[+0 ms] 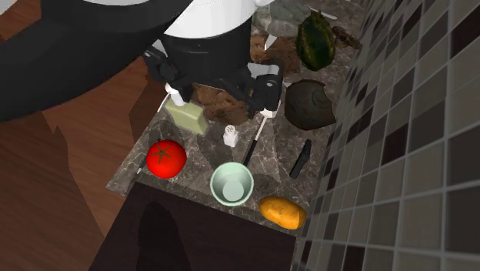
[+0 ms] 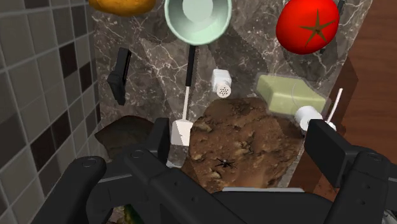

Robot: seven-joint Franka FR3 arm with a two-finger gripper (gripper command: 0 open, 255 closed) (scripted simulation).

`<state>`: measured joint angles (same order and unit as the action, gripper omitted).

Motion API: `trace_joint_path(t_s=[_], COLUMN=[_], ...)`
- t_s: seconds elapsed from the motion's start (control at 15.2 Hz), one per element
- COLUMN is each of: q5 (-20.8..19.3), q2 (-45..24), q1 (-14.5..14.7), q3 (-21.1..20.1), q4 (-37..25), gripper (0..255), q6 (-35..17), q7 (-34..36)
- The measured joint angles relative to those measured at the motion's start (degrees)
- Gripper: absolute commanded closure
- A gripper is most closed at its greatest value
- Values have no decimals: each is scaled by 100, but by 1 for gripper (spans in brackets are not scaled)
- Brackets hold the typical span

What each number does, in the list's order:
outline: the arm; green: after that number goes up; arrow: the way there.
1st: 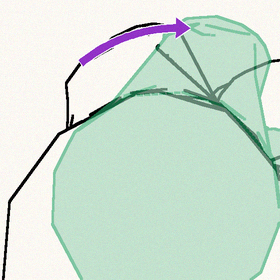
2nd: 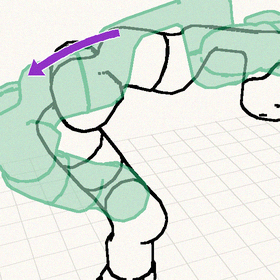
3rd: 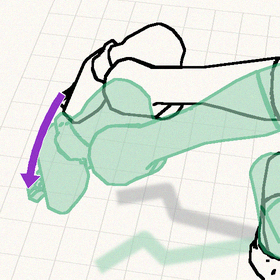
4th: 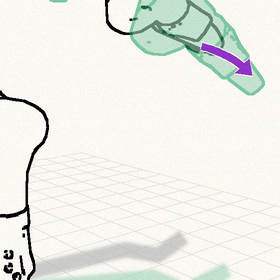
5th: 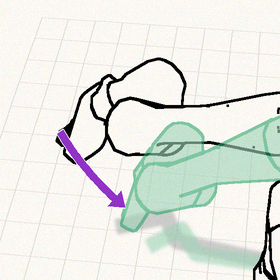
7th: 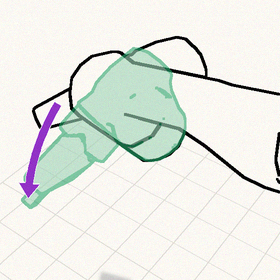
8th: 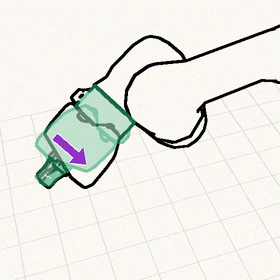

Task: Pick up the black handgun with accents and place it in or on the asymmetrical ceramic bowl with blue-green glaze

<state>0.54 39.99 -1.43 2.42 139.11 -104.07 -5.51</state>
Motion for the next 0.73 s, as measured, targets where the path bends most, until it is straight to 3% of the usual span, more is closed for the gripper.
trace_joint_path(t_s=[0.73], q5=[-112], q2=[-1465], q1=[-316], q3=[535], q4=[591], gripper=[0], q6=[-2056], q7=[-276])
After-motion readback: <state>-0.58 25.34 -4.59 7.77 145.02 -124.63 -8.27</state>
